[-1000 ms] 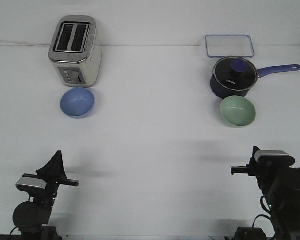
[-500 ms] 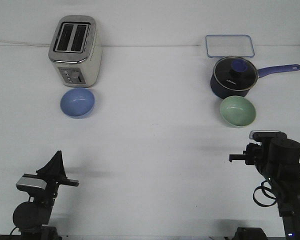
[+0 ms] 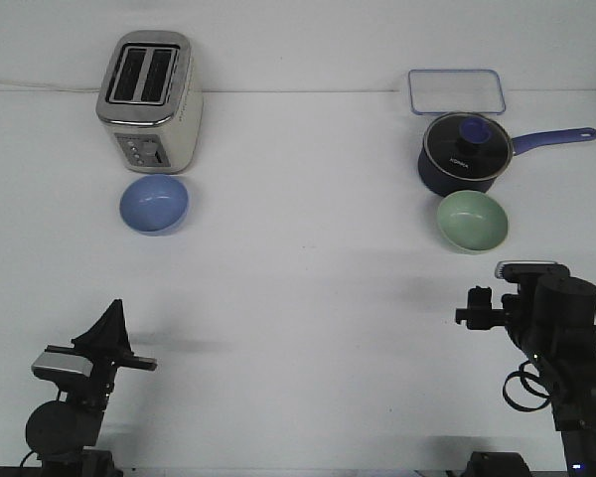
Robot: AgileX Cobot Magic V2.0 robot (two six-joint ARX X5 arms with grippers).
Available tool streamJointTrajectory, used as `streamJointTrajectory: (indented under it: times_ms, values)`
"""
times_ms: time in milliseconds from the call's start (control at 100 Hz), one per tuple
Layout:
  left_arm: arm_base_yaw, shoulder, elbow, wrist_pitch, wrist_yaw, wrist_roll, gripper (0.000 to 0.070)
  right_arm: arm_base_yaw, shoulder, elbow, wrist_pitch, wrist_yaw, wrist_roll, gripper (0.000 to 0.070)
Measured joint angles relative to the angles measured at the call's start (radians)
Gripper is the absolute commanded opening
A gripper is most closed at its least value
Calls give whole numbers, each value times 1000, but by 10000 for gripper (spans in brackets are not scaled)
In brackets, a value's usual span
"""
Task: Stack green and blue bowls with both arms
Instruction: 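Move the right gripper forward to the pale green bowl's rim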
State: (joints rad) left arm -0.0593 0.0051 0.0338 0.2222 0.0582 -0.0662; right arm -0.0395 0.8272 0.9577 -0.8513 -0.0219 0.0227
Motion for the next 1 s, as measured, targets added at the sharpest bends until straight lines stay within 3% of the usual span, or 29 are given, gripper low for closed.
streamJointTrajectory:
  times_ms: [330,1000]
  values:
    - [0,0,0,0,0,0,10,-16,74,75,-4,0,4,493]
    - [0,0,0,0,0,0,10,-203,719,382,166,-38,-61,494]
